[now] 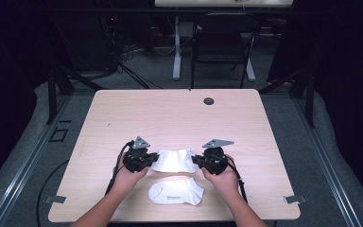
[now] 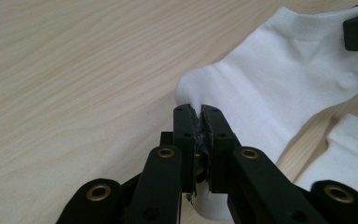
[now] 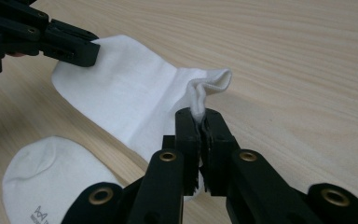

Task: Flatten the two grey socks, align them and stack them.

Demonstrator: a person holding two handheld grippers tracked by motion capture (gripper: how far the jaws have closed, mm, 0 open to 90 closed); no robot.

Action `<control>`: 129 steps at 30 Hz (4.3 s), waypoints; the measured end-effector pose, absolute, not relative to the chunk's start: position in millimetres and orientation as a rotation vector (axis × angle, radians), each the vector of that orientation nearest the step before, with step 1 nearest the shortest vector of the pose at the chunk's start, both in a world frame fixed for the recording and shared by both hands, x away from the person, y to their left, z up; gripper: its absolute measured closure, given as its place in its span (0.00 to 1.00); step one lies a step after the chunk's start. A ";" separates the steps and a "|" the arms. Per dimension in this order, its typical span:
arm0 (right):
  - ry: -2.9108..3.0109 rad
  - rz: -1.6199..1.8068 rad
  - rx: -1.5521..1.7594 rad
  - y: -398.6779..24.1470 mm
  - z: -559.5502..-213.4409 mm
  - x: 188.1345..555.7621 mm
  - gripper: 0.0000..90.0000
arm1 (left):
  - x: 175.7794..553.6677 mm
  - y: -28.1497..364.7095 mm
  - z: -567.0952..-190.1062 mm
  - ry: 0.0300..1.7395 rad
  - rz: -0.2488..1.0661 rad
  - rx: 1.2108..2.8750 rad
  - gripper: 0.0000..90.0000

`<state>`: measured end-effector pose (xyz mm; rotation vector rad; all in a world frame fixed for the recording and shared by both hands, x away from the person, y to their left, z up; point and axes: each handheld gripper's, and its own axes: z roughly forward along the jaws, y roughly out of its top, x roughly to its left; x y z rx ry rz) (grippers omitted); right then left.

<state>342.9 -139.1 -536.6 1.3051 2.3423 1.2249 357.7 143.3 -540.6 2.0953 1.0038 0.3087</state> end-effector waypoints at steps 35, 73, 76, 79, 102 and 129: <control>2.406 1.262 1.252 -154.1 -520.9 285.1 0.96 | 293.2 154.7 -530.6 0.912 0.210 2.064 0.95; 2.465 1.172 1.241 -154.6 -543.0 265.7 0.96 | 269.5 148.6 -560.2 0.936 0.179 2.080 0.95; 2.468 1.168 1.258 -155.3 -544.9 266.5 0.96 | 270.0 147.5 -562.9 0.940 0.167 2.081 0.95; 2.478 1.164 1.260 -155.3 -547.2 267.1 0.96 | 270.4 146.7 -565.5 0.935 0.170 2.093 0.95; 2.508 1.106 1.295 -156.7 -558.5 271.4 0.95 | 271.6 145.4 -574.1 0.952 0.194 2.112 0.90; 2.421 1.243 1.249 -161.3 -548.7 268.2 0.76 | 267.9 152.7 -557.9 0.917 0.224 2.043 0.77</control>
